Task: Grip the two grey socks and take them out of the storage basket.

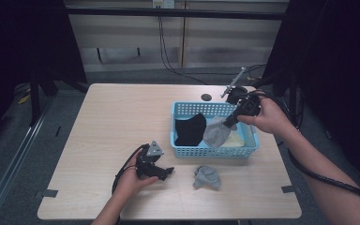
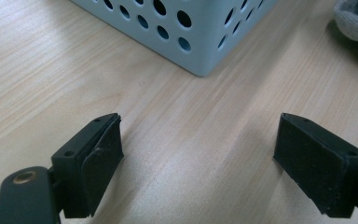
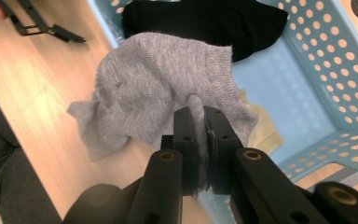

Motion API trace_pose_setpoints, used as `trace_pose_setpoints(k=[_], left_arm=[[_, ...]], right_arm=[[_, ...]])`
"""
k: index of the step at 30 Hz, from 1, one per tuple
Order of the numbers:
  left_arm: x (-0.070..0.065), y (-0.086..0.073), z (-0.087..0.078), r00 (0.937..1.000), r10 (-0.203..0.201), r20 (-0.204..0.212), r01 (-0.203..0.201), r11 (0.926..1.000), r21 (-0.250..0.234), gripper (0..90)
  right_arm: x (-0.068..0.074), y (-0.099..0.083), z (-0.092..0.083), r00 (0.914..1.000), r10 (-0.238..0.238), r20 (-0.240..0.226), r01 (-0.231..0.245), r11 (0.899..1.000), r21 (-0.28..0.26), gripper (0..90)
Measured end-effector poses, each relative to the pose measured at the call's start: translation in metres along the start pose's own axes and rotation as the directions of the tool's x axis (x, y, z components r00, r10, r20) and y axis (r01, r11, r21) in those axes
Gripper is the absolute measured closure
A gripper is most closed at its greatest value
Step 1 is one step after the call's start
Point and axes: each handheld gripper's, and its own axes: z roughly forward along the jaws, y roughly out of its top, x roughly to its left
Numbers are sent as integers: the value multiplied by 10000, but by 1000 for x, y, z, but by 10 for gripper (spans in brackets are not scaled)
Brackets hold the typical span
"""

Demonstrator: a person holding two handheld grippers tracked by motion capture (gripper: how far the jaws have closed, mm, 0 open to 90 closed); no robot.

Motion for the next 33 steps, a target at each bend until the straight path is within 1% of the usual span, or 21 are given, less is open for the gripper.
trace_pose_setpoints(k=[1, 2, 6, 7, 9, 12, 15, 16, 18, 20, 23, 26, 28, 29, 33], left_arm=[[0, 0, 0, 10000, 0, -1, 0, 10000, 2, 145], [0, 0, 0, 10000, 1, 0, -1, 10000, 2, 145], [0, 0, 0, 10000, 1, 0, -1, 10000, 2, 145], [0, 0, 0, 10000, 2, 0, -2, 10000, 1, 145], [0, 0, 0, 10000, 2, 0, -2, 10000, 5, 145], [0, 0, 0, 10000, 3, 1, -3, 10000, 6, 145], [0, 0, 0, 10000, 1, 1, -1, 10000, 4, 145], [0, 0, 0, 10000, 1, 1, -1, 10000, 4, 145], [0, 0, 0, 10000, -27, 10, 27, 10000, -2, 145], [0, 0, 0, 10000, -25, 11, 25, 10000, 1, 145], [0, 0, 0, 10000, -31, 18, 31, 10000, 19, 145], [0, 0, 0, 10000, 58, 17, -58, 10000, 81, 145], [0, 0, 0, 10000, 57, 18, -57, 10000, 80, 145], [0, 0, 0, 10000, 60, 16, -60, 9999, 82, 145], [0, 0, 0, 10000, 58, 17, -58, 9999, 82, 145]], right_arm=[[2, -2, -1, 9999, -155, -13, 155, 9999, -75, 849], [4, -3, -3, 9999, -108, -39, 108, 9999, -61, 849], [14, -8, -9, 9991, -395, -164, 391, 9990, -220, 849], [18, -10, -10, 9991, -379, -208, 373, 9989, -296, 849], [24, -14, -9, 9974, -652, -302, 640, 9972, -390, 848], [31, -18, -6, 9967, -716, -389, 704, 9970, -312, 848], [37, -23, -4, 9946, -917, -487, 896, 9950, -440, 848], [41, -24, -4, 9947, -891, -518, 868, 9952, -455, 849], [46, -26, -4, 9928, -1070, -532, 1041, 9930, -557, 848], [51, -28, -4, 9916, -1156, -581, 1124, 9921, -552, 848], [61, -29, 0, 9873, -1442, -667, 1410, 9888, -498, 848], [68, -30, 6, 9850, -1574, -703, 1553, 9873, -337, 848], [72, -31, 13, 9808, -1783, -794, 1769, 9839, -234, 848], [74, -31, 16, 9816, -1740, -786, 1735, 9847, -131, 847], [78, -32, 29, 9792, -1816, -900, 1830, 9831, 75, 847]])
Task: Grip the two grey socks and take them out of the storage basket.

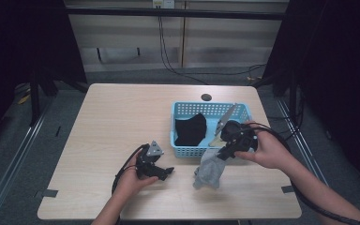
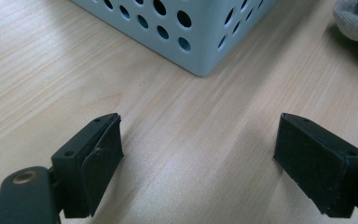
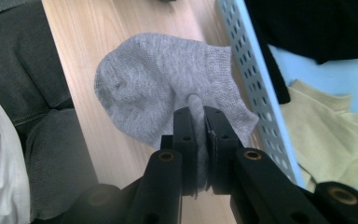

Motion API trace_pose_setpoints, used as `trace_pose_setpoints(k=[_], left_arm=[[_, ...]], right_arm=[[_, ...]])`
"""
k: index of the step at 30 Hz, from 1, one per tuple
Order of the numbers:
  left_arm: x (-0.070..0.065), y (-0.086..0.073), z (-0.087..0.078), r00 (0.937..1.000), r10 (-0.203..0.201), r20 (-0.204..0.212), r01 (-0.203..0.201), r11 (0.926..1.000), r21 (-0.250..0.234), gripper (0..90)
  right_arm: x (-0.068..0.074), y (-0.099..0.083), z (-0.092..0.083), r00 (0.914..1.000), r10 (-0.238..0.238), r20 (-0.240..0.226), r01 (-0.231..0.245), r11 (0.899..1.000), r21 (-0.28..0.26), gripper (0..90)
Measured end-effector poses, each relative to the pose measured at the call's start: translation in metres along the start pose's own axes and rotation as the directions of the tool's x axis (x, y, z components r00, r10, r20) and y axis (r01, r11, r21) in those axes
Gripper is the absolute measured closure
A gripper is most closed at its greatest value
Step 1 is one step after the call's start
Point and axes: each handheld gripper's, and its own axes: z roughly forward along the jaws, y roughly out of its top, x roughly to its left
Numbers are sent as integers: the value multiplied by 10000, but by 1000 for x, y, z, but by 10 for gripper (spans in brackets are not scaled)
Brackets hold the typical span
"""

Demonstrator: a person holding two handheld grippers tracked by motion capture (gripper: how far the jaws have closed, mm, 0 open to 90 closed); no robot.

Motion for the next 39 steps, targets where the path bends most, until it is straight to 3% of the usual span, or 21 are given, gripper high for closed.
trace_pose_setpoints(k=[14, 22, 39], left_arm=[[0, 0, 0, 10000, 1, 0, -1, 10000, -2, 145], [0, 0, 0, 10000, 3, 3, -3, 10000, 1, 145], [0, 0, 0, 10000, 6, 1, -6, 10000, 6, 145]], right_arm=[[1, 3, 42, 9989, -57, -459, 65, 9998, 165, 844], [4, 7, 61, 9990, -106, -444, 129, 9986, 508, 842], [3, 13, 86, 9990, -239, -367, 267, 9965, 792, 834]])
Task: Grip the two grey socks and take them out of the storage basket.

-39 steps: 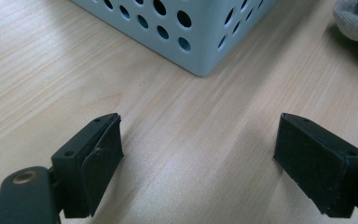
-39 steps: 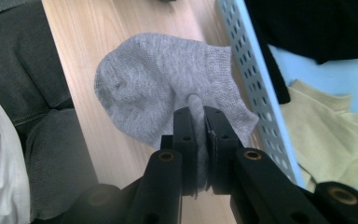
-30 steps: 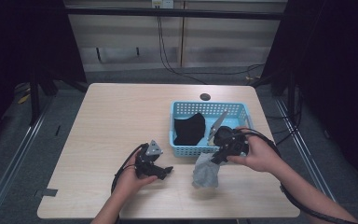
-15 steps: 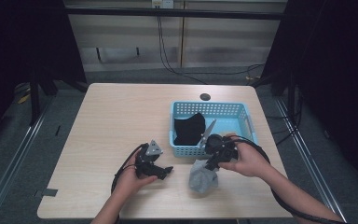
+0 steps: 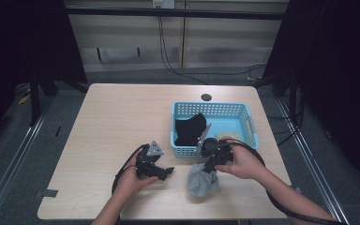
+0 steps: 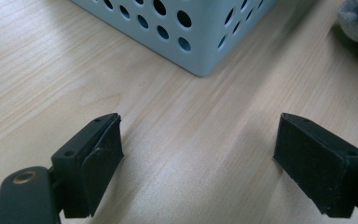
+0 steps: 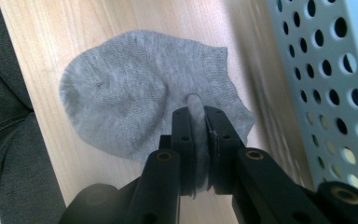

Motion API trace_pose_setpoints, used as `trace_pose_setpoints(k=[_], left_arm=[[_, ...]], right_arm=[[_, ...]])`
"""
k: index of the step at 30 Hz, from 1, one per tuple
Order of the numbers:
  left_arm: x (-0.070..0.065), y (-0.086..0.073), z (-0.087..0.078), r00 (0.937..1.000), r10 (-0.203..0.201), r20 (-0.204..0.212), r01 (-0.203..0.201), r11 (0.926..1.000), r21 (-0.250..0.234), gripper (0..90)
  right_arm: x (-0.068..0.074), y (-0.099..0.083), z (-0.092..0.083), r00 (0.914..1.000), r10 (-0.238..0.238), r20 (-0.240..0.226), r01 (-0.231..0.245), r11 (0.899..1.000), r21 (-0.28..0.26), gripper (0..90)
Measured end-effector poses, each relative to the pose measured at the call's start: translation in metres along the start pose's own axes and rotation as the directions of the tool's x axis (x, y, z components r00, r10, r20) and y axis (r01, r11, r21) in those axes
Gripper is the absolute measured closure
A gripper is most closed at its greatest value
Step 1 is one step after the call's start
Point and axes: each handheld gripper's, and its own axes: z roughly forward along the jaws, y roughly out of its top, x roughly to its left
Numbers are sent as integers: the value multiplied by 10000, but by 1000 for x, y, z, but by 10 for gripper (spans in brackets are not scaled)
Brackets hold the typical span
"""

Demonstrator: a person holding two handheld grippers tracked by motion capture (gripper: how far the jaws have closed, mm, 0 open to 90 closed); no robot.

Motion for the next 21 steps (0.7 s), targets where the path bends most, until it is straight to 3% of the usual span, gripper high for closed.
trace_pose_setpoints(k=[4, 21], left_arm=[[0, 0, 0, 10000, -1, 1, 1, 10000, 1, 145], [1, 0, 1, 10000, 35, 54, -35, 10000, -13, 145]], right_arm=[[0, 2, 2, 10000, -45, -50, 45, 10000, 25, 804], [5, -7, -11, 9991, 311, -280, -324, 9984, -467, 464]])
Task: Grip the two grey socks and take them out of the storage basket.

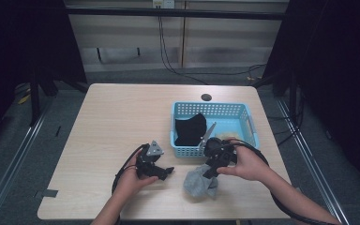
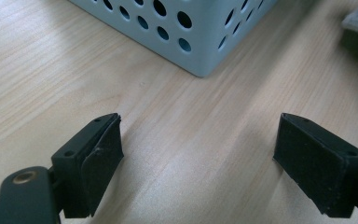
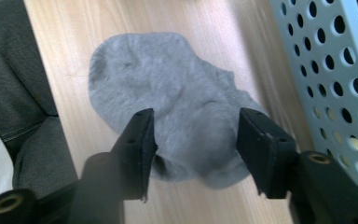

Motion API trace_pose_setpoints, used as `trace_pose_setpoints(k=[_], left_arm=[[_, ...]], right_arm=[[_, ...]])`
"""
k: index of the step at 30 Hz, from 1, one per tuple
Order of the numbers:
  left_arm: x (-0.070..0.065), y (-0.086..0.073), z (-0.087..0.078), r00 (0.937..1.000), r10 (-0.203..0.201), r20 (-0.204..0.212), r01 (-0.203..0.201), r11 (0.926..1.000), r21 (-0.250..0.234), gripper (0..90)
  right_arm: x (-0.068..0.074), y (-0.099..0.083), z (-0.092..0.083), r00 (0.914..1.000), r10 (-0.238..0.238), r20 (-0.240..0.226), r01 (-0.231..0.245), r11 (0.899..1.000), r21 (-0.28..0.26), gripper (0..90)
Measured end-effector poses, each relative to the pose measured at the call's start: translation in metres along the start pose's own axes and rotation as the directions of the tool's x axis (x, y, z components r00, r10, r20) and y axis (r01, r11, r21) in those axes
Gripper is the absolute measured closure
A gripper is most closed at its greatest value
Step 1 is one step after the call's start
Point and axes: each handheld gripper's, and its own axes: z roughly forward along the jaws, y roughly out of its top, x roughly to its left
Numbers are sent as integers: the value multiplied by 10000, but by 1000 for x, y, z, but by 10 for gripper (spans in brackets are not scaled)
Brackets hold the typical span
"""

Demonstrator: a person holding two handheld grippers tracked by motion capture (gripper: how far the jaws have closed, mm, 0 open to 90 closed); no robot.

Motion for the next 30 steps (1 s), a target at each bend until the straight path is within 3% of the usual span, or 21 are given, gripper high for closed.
trace_pose_setpoints(k=[10, 15, 30], left_arm=[[0, 0, 0, 10000, -13, -16, 13, 10000, -6, 145], [0, 0, 0, 10000, -12, -14, 12, 10000, -5, 145], [0, 0, 0, 10000, -18, -13, 18, 10000, -9, 145]], right_arm=[[7, -7, -14, 10000, -63, 49, 65, 9992, -390, 335], [7, -14, -15, 9999, -67, 146, 74, 9985, -535, 321], [1, -47, -15, 9983, 508, 273, -492, 9973, -551, 312]])
